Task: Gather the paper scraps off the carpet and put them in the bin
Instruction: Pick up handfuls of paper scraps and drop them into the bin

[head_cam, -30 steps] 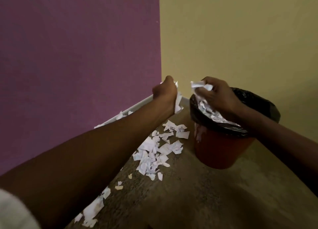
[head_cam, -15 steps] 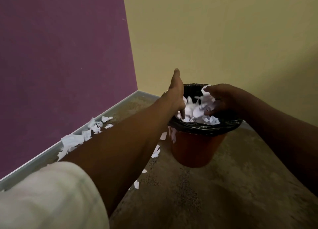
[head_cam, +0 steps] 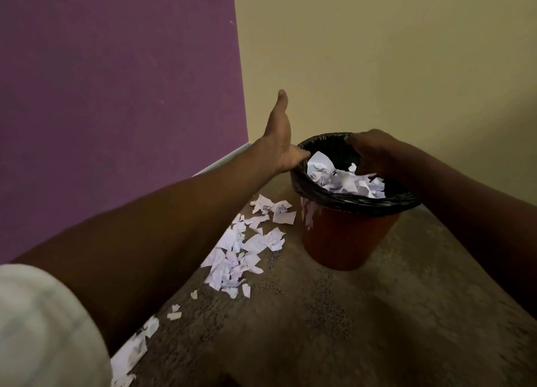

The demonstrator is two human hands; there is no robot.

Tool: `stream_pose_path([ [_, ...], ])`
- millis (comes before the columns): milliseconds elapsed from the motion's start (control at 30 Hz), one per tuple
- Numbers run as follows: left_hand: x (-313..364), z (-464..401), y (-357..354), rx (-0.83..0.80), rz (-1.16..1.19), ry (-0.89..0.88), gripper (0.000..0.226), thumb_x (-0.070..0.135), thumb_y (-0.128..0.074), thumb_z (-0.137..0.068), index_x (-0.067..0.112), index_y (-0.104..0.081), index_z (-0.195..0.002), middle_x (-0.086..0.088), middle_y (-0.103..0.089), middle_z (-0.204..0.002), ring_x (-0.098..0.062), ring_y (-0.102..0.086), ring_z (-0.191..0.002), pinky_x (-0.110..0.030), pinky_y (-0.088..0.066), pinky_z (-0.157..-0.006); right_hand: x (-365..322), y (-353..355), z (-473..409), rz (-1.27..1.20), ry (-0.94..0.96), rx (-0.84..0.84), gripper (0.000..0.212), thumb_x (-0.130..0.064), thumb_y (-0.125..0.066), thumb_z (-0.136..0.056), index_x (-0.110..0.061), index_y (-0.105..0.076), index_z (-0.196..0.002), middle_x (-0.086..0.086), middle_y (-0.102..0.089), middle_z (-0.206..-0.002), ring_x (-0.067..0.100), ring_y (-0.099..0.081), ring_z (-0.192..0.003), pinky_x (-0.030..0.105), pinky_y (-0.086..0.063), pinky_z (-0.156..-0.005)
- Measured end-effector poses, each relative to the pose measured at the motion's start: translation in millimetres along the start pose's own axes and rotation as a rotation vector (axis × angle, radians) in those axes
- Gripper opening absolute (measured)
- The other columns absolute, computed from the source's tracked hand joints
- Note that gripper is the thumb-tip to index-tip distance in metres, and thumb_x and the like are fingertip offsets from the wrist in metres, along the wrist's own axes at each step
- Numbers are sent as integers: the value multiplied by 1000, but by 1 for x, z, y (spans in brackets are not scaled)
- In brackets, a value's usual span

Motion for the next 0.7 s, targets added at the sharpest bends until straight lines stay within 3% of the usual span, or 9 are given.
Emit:
stream_pose_path([
  [67,8,10,8,7,2,-41,102,73,-53,-83,14,-12,-155,-30,-21,-155,-50,-37,-134,-56,-40,-107,-10,-9,8,53,90,65,10,-18,-53,-92,-9,-53,-96,12,-53,-94,23,-56,-76,36,-51,-67],
  [133,15,16,27,45,-27,-66,96,71,-50,-86,4,-25,-150,-30,-45,-139,-44,-53,-120,-50,-48,-101,-21,-20,19,156,178,129,18,-19,-53,-91,-5,-51,-80,15,-51,-80,23,-54,-62,29,-43,-55],
  [233,24,37,52,94,-139,-80,79,67,-38,-93,3,-44,-139,-18,-64,-120,-32,-63,-107,-42,-51,-97,-34,-43,35,206,327,109,27,-18,-55,-88,8,-60,-84,18,-52,-73,23,-55,-58,29,-45,-55],
  [300,32,57,68,139,-238,-89,71,64,-32,-97,6,-50,-134,-13,-66,-117,-27,-63,-105,-37,-52,-90,-41,-60,47,264,419,104,26,-20,-58,-85,5,-65,-88,13,-60,-75,24,-60,-68,36,-52,-67],
  [400,45,92,98,189,-298,-90,67,62,-30,-98,7,-56,-125,-10,-68,-114,-24,-63,-105,-33,-52,-81,-51,-93,70,327,543,-13,13,-24,-59,-86,-13,-66,-86,10,-69,-77,27,-68,-73,37,-56,-75],
  [467,52,111,123,225,-355,-82,64,62,-29,-98,9,-59,-118,-9,-69,-111,-23,-64,-104,-33,-53,-83,-57,-118,81,371,596,-124,16,-25,-57,-87,-12,-66,-90,10,-69,-78,31,-71,-74,44,-59,-79],
  [700,65,152,210,397,-437,-96,59,58,-29,-100,11,-59,-117,-5,-71,-110,-21,-67,-101,-35,-53,-90,-61,-207,110,508,736,-316,19,-15,-57,-92,-1,-65,-101,10,-67,-84,30,-71,-76,40,-60,-75],
])
Point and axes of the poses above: each hand's wrist, its own z-axis away from the middle knuckle, its own y-axis out of the back of the hand, x = y × z, the point moved 1 cm from there along -z, towards the middle knuckle
